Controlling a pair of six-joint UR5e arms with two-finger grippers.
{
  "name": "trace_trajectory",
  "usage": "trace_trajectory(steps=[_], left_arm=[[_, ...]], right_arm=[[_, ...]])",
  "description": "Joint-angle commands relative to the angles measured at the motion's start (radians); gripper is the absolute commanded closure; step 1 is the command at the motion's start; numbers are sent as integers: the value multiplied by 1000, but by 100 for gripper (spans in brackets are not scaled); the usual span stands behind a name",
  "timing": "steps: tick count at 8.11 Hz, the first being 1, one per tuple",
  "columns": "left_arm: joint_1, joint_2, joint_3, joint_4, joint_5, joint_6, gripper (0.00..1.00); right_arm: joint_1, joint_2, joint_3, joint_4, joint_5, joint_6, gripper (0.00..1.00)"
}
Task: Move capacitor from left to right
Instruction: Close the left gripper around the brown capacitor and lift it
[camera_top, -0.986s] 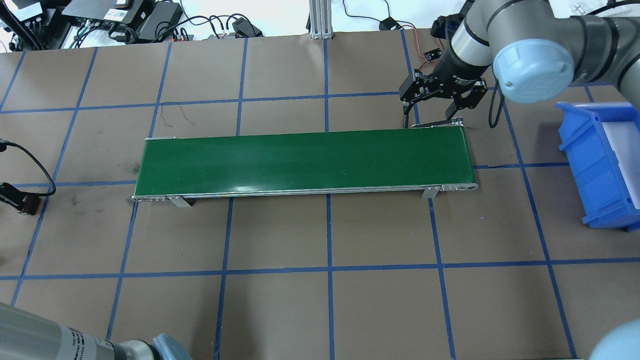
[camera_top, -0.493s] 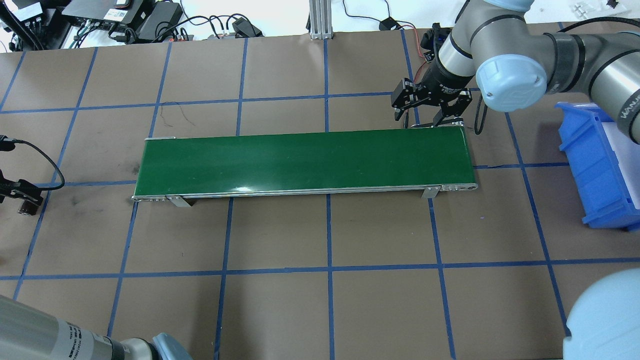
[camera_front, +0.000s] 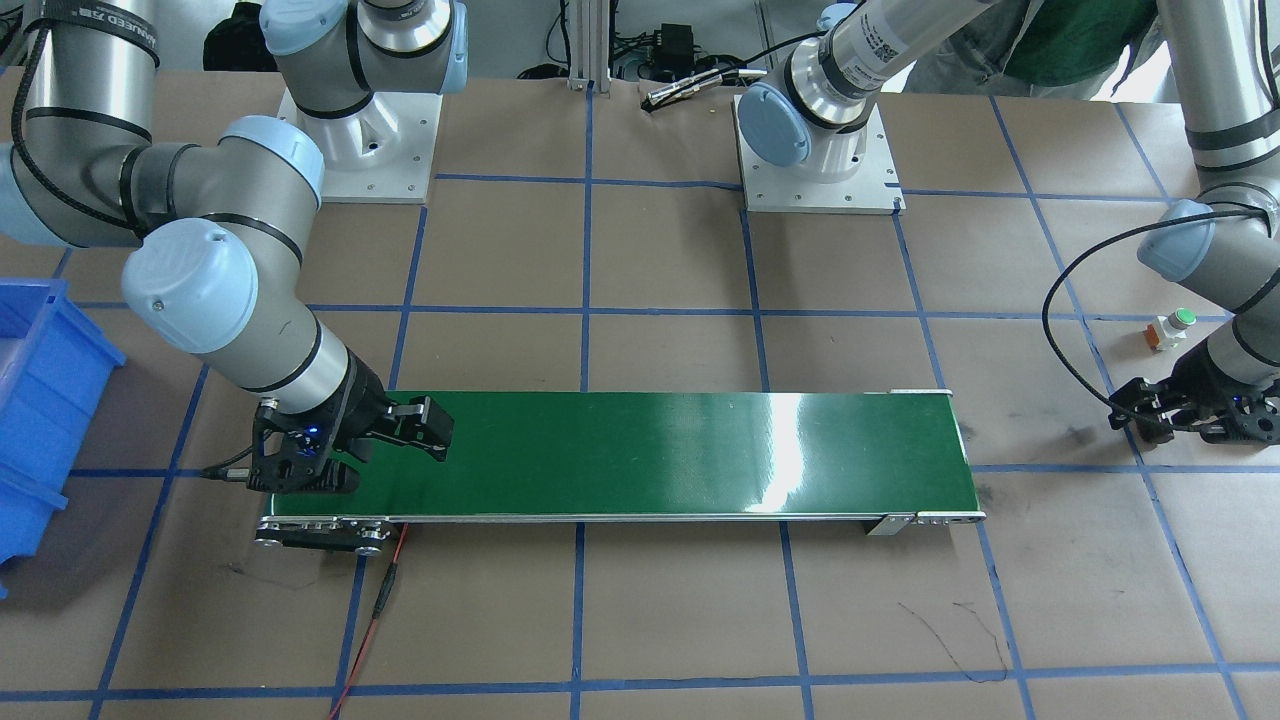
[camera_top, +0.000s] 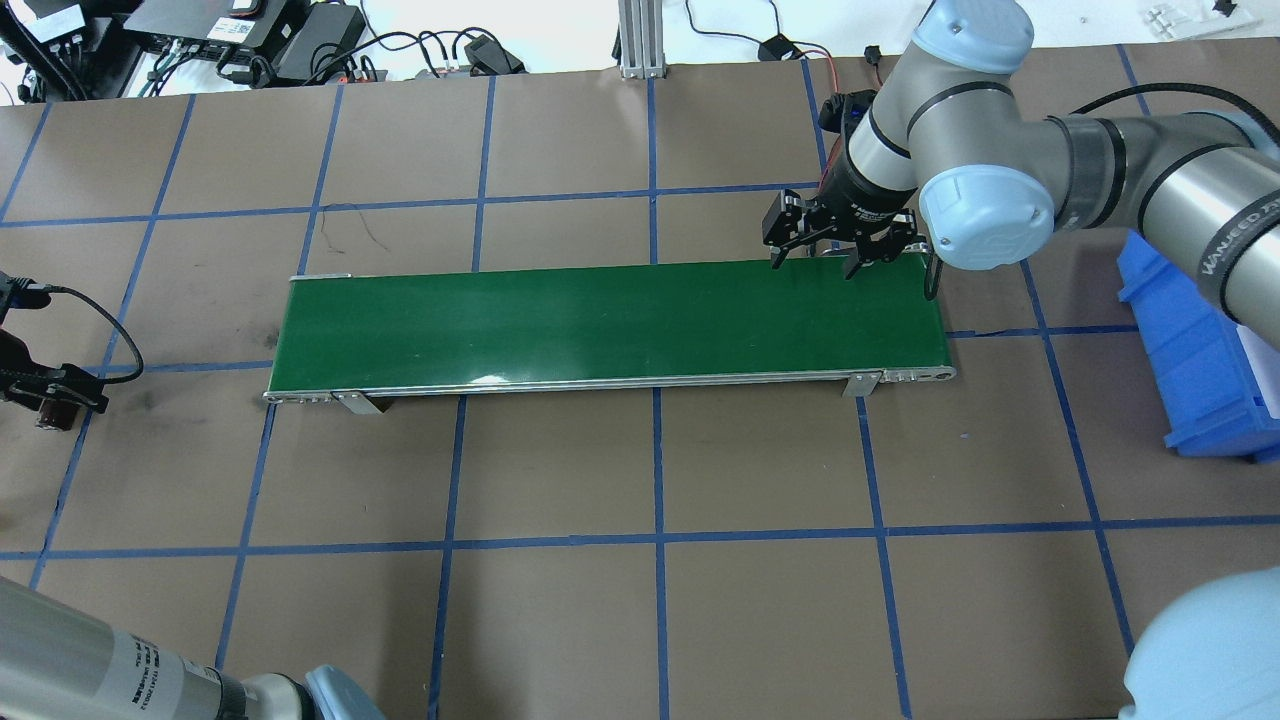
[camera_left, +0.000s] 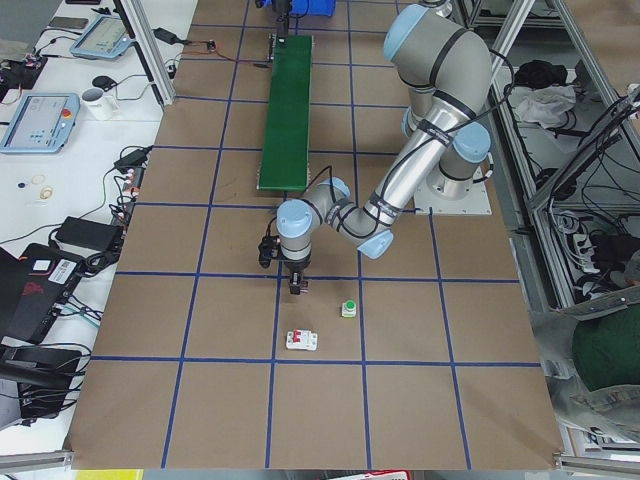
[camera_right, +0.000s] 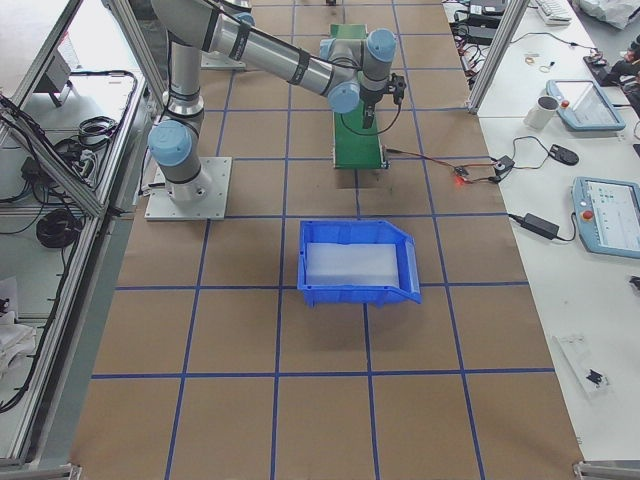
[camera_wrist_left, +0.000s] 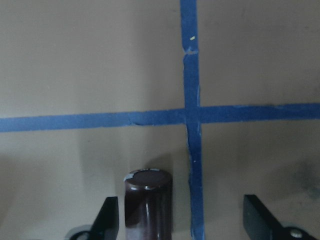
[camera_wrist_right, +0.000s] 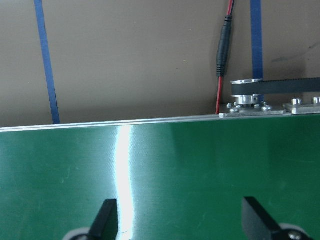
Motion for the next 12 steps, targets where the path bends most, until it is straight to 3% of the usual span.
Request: trace_trajectory(steps=[1, 4, 5, 7, 10, 12], left_arm=[[8, -9, -1, 7, 1, 19, 11], [8, -11, 1, 7, 29, 42, 11], [8, -11, 1, 7, 36, 53, 16], [8, -11, 1, 6, 39, 59, 32], [7, -11, -1, 6, 85, 64, 72], [7, -8, -1, 6, 90, 68, 82]], right_arm=[[29, -1, 20, -26, -6, 57, 4], [30, 2, 28, -29, -12, 57, 2], [30, 4, 28, -27, -14, 57, 1], [29, 1, 26, -27, -14, 59, 0], [29, 1, 26, -29, -16, 57, 0], [29, 1, 26, -29, -16, 57, 0]])
